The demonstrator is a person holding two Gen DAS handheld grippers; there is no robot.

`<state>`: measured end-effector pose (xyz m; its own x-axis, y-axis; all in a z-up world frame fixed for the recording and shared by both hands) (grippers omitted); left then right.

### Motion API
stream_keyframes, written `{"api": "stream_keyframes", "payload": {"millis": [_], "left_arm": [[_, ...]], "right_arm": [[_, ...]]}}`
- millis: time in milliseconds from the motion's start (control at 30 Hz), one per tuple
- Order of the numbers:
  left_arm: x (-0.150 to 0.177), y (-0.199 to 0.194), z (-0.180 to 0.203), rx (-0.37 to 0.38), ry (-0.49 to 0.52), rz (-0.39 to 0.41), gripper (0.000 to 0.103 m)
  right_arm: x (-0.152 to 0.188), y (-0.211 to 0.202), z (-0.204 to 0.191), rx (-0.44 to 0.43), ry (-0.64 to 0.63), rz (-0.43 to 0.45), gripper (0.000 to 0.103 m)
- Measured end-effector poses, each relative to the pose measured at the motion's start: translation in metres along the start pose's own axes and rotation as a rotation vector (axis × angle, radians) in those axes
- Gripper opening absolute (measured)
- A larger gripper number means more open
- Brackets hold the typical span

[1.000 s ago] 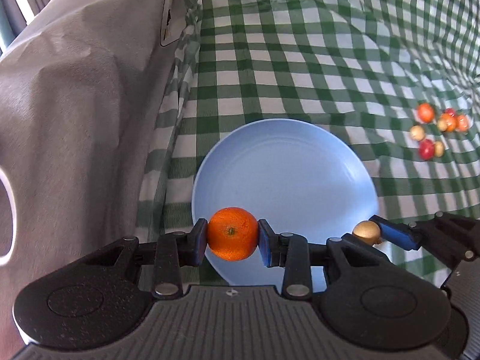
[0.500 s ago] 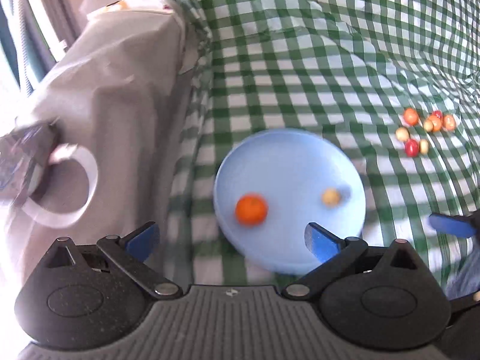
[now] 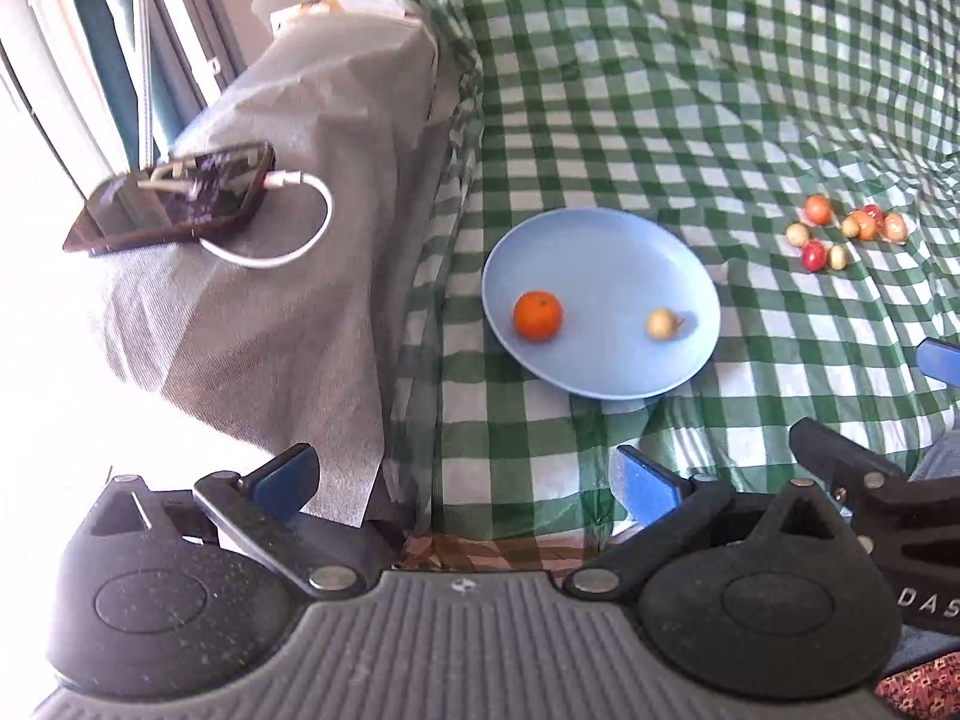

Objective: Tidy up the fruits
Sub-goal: 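Withdraw both tools from the plate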

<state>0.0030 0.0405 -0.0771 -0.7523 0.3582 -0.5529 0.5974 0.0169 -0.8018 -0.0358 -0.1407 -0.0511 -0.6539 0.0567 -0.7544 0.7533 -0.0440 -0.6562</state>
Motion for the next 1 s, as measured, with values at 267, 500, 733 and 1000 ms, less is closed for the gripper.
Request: {"api": "stream_keyframes", "payload": {"millis": [267,500,733,1000], "left_arm": [[0.002,-0.016,0.016,-0.005,0.054,0.04,0.103],[0.004,-0.017,0.014,-0.007,0.054,0.044,0.103],[0.006,-0.014,0.014,-0.002,0.058,0.031,0.103],[0.006,-0.01,0.013,0.004,0.059,0.021,0.103]], "right_arm": [[0.002,-0.022,-0.002,0.012,0.003,0.046,0.1],[0.004,-0.023,-0.002,0.018,0.015,0.047,0.101],[0.005,-0.022,-0.006,0.028,0.019,0.038,0.101],[0.006,-0.019,-0.005,0.029,0.019,0.028,0.101]]}}
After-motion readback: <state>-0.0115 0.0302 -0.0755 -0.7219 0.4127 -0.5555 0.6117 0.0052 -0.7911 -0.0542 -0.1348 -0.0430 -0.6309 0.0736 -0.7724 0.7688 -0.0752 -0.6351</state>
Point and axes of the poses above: each gripper's, at about its wrist camera, not at the fingertips, and y roughly the way its jaws point, z to its right, x to its underside, the point moved 8 cm from there along y, roughly the way its jaws point, and after that the axes turned 6 degrees about -x, right-handed, at the moved point
